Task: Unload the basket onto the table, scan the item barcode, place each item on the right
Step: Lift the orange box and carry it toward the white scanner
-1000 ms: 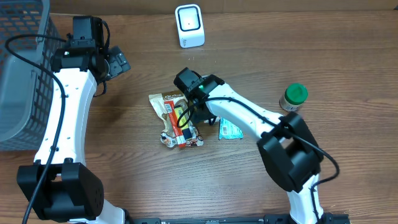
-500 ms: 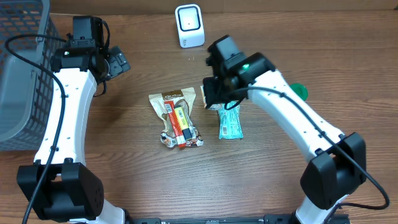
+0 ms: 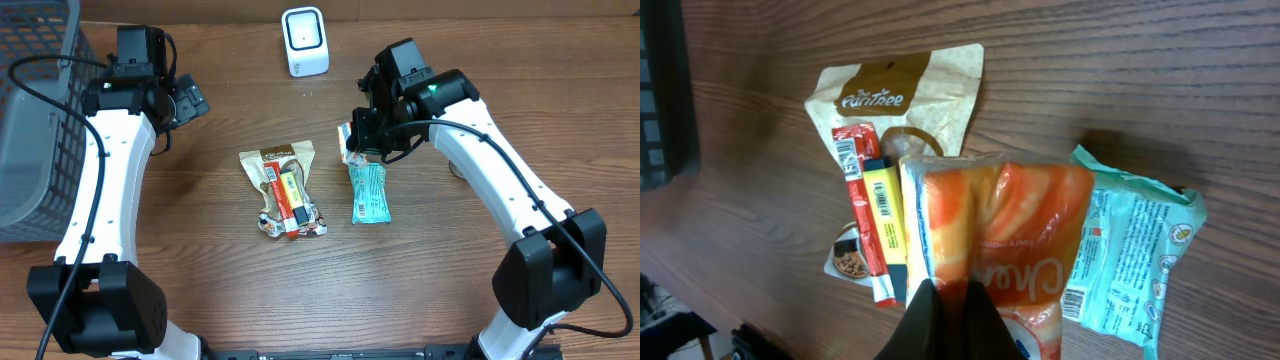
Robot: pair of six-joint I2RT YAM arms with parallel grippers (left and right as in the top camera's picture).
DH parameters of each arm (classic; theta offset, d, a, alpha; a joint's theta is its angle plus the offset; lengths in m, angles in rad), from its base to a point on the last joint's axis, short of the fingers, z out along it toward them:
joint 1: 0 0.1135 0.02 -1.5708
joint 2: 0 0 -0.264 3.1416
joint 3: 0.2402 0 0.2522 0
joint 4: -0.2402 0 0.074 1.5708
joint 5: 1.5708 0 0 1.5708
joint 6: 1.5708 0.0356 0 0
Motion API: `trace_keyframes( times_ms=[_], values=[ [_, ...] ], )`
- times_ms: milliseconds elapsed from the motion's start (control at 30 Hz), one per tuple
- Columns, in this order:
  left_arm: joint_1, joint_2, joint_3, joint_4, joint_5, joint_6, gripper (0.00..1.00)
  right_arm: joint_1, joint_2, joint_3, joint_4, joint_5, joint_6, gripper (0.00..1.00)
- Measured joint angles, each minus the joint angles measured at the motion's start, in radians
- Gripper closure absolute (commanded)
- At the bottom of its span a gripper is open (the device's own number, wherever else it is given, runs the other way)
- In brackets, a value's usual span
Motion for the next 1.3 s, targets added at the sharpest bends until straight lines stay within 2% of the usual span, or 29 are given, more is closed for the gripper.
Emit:
trace_keyframes(
  times_ms=[167,233,733,1067,1300],
  values=[
    [0.000,0.000,0.000,0.000,0.000,0.000,0.00,0.000,0.000,0.000,-0.002,-0.008,0.000,0.88],
    [0.000,0.000,0.000,0.000,0.000,0.000,0.00,0.000,0.000,0.000,-0.001,-0.008,-0.005,0.96],
    [0.000,0.000,0.000,0.000,0.000,0.000,0.00,0.000,0.000,0.020,-0.009,-0.040,0.001,0.96],
    [0.000,0.000,0.000,0.000,0.000,0.000,0.00,0.000,0.001,0.263,-0.069,-0.078,0.019,0.97],
    [0.000,0.000,0.000,0.000,0.000,0.000,0.00,0.000,0.002,0.534,-0.089,-0.128,0.065,0.97]
  ],
)
